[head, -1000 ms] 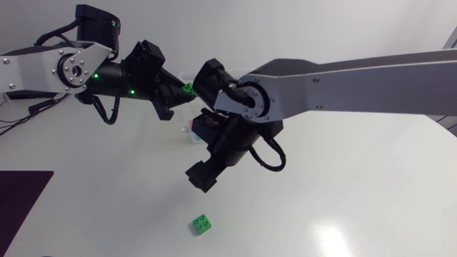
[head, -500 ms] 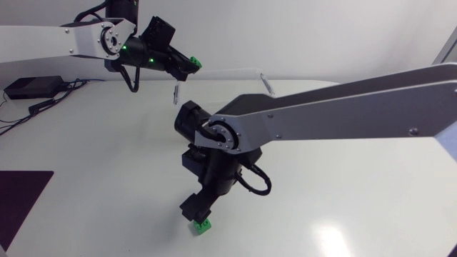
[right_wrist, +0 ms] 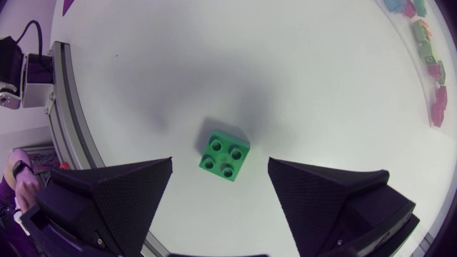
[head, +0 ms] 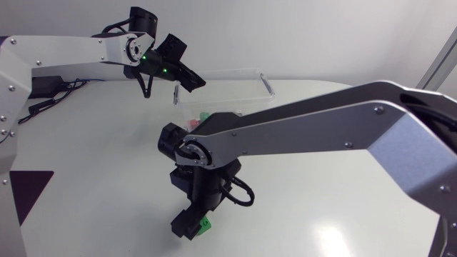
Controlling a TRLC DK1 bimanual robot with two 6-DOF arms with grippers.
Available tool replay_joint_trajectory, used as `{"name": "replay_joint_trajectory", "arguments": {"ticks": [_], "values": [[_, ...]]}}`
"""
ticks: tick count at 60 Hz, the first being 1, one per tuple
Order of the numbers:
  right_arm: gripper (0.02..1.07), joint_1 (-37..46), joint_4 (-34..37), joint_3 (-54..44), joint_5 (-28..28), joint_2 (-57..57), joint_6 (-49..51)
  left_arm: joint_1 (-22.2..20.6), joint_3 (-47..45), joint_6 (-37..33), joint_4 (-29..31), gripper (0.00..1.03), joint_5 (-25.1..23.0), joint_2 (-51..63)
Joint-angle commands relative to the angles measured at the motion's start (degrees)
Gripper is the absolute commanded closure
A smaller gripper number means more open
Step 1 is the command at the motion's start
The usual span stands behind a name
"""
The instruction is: Place the duplo bricks in the container
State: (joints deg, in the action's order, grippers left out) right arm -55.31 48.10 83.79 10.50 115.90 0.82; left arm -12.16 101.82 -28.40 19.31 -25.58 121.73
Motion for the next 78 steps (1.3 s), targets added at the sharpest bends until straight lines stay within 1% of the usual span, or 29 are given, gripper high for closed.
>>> {"name": "replay_joint_trajectory", "arguments": {"ticks": [1,3,6,11,18,22,25,29,32,34,37,47,57,66,71,78], "values": [[0.11,-0.77,1.65,1.11,0.13,2.58,-1.61,0.12,1.89,1.16,0.20,0.04,0.18,0.44],[0.14,-0.94,1.65,1.20,0.04,2.84,-1.79,0.39,1.45,1.24,0.20,0.04,0.18,-0.09],[0.15,-1.03,1.74,1.38,-0.13,3.02,-1.96,0.83,0.84,1.24,0.20,0.04,0.27,-0.88],[0.20,-1.12,1.91,1.82,-0.31,3.72,-2.14,1.62,-0.75,1.24,0.20,0.04,0.45,-3.17],[0.30,-1.29,2.27,2.34,-0.57,4.51,-2.23,2.58,-4.70,0.98,0.11,0.04,0.71,-8.44],[0.37,-1.38,2.44,2.87,-0.83,5.30,-2.23,3.20,-7.60,1.07,-0.33,0.04,0.71,-12.22],[0.44,-1.38,2.53,3.05,-0.92,5.74,-2.23,3.37,-9.18,1.07,-0.41,0.04,0.89,-14.33],[0.57,-1.47,2.53,3.40,-1.19,6.10,-2.23,3.64,-13.05,1.07,-1.82,0.04,1.50,-18.46],[0.66,-1.47,2.44,3.49,-1.36,6.18,-2.23,3.99,-16.22,1.07,-3.49,0.04,2.03,-21.71],[0.75,-1.47,2.53,3.49,-1.54,6.45,-2.14,4.25,-18.50,1.24,-5.25,0.04,2.38,-23.91],[0.84,-1.56,2.53,3.40,-1.63,6.54,-2.05,4.43,-20.79,1.33,-6.48,0.04,3.00,-26.20],[0.85,-0.77,2.97,2.17,-1.98,4.51,-1.87,6.54,-27.38,1.07,-7.27,0.04,3.61,-33.84],[0.85,3.98,4.11,2.87,-3.82,-1.11,-1.87,8.47,-33.71,0.63,-7.45,0.04,3.70,-41.58],[0.85,8.46,5.87,6.83,-5.76,-4.80,-1.96,9.70,-39.77,0.10,-7.45,0.04,3.61,-47.46],[0.85,11.45,6.75,10.87,-6.99,-6.65,-1.96,10.32,-43.99,-0.69,-8.41,0.04,3.70,-50.98],[0.85,14.35,7.27,16.58,-9.10,-7.09,-2.14,12.43,-48.30,-0.34,-8.59,0.04,3.79,-54.58]]}}
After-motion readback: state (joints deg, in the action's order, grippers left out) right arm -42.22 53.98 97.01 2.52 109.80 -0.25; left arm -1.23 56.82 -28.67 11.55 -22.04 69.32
